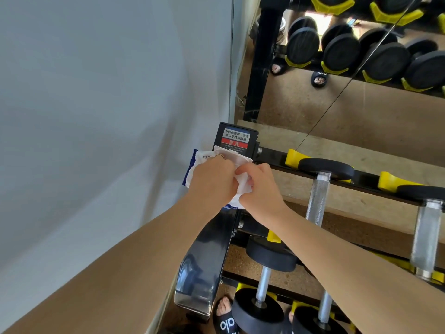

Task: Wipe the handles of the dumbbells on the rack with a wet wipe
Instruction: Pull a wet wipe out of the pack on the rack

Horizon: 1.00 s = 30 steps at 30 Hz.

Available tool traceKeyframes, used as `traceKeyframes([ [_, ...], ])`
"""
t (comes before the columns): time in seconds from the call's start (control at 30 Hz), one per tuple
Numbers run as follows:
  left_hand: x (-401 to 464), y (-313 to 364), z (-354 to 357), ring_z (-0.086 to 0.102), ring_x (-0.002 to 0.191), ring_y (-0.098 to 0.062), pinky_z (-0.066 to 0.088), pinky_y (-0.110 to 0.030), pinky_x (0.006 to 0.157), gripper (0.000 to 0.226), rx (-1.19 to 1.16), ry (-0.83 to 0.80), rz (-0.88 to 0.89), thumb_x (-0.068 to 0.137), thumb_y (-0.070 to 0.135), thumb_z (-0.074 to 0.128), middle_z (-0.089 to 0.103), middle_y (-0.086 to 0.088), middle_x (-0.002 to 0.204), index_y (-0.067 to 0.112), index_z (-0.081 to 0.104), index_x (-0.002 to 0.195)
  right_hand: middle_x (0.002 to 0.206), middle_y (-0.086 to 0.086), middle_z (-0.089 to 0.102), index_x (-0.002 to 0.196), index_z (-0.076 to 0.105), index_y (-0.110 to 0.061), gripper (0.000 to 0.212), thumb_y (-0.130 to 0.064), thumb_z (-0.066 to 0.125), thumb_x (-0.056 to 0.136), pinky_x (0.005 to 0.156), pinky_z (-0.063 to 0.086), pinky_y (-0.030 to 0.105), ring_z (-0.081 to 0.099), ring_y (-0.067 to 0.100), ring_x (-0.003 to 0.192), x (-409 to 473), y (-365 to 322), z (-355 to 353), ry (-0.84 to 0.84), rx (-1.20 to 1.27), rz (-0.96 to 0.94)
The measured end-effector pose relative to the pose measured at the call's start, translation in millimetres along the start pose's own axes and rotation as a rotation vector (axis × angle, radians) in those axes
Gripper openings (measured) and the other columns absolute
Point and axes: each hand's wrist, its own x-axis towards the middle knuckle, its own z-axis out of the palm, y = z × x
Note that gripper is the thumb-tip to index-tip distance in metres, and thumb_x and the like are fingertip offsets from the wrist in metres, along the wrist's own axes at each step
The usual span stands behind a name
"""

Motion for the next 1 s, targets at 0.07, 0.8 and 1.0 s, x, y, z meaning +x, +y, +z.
traceKeyframes([
  [0.07, 0.5, -1.5, -1.1, 0.058, 0.127, -0.027, 0.041, -0.037, 0.112, 0.041, -0.079, -0.014, -0.035, 0.107, 0.033, 0.048, 0.056, -0.007, 0.145, 0.014, 0.049, 0.144, 0.112, -0.007, 0.036, 0.112, 0.053, -0.030, 0.050, 0.002, 0.068, 0.076, 0.078, 0.044, 0.014, 0.043, 0.009, 0.099, 0.0, 1.2, 0.7, 0.007, -0.064, -0.014],
  [0.8, -9.5, -39.0, -0.2, 0.061, 0.118, -0.018, 0.054, -0.030, 0.095, 0.032, 0.072, 0.170, 0.328, 0.106, 0.036, 0.047, 0.053, 0.004, 0.144, 0.021, 0.052, 0.133, 0.123, -0.001, 0.037, 0.111, 0.050, -0.032, 0.028, -0.016, 0.061, 0.090, 0.073, 0.035, 0.014, 0.038, 0.012, 0.096, 21.1, -3.3, 2.0, -0.076, -0.253, 0.007],
  [1.0, -4.3, -35.9, 0.1, 0.063, 0.119, -0.019, 0.056, -0.033, 0.094, 0.035, 0.153, 0.114, 0.333, 0.107, 0.034, 0.049, 0.052, 0.003, 0.145, 0.020, 0.044, 0.138, 0.119, -0.001, 0.032, 0.114, 0.050, -0.032, 0.037, -0.009, 0.063, 0.087, 0.081, 0.046, 0.019, 0.044, 0.015, 0.096, 20.8, -3.6, -2.4, -0.102, -0.246, 0.014],
])
